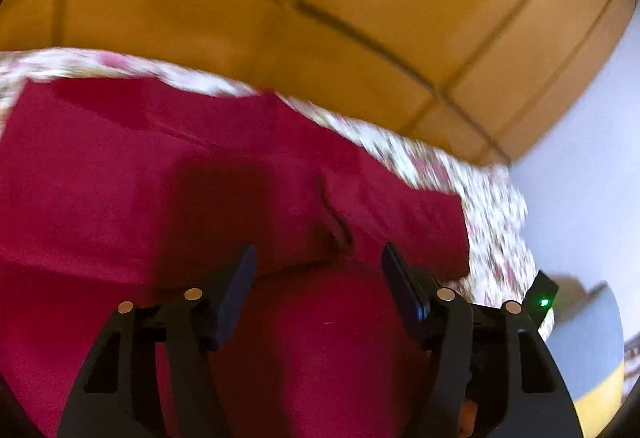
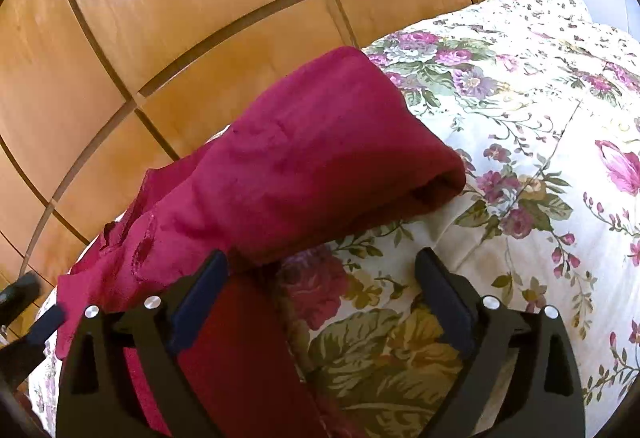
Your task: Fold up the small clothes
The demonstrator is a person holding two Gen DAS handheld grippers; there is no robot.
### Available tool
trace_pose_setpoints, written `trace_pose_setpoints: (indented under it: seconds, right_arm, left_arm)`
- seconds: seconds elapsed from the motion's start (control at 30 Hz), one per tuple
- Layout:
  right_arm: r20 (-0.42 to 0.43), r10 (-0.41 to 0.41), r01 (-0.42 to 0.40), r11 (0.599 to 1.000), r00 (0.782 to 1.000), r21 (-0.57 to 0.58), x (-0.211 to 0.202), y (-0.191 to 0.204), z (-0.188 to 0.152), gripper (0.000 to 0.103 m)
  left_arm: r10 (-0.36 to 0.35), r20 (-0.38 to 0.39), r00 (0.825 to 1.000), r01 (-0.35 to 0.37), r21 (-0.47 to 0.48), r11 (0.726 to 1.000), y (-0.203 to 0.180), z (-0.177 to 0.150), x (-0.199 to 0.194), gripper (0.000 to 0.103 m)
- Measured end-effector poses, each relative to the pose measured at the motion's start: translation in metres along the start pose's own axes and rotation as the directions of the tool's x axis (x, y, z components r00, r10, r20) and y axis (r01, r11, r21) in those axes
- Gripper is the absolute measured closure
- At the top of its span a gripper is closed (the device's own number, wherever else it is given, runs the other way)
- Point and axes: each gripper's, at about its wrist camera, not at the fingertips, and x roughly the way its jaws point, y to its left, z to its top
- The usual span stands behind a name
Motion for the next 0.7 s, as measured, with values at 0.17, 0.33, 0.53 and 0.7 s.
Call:
trace_pose_setpoints:
  seconds: [0.17, 0.33, 0.53, 0.7]
  right_arm:
    - [0.022, 0.024, -0.024, 0.999, 0.999, 0.026, -0.005, -0.001, 0.001, 0.008]
    - [0.029, 0.020, -0.021, 0.999, 0.999, 0.027, -0.005, 0.001, 0.001, 0.008]
    - [0.035, 0.032, -0.034, 0.999, 0.999, 0.038, -0.006, -0.001, 0.001, 0.008]
    - [0.037, 0.034, -0.036, 0.999, 0.999, 0.041, -0.006, -0.001, 0.001, 0.008]
  left_arm:
    - [-0.007, -0.126, 0.992, 0.002, -0.035, 0.999, -0.011, 0.007, 0.059, 0.053]
    - [-0.003, -0.166, 0.986, -0.016, -0.115, 0.993, -0.005, 0.016, 0.093, 0.053]
    - [-0.027, -0.159, 0.987, 0.013, -0.089, 0.996, -0.011, 0.020, 0.095, 0.099]
    - [-0.099, -0.040, 0.994, 0.093, -0.115, 0.989, -0.008, 0.035, 0.056, 0.099]
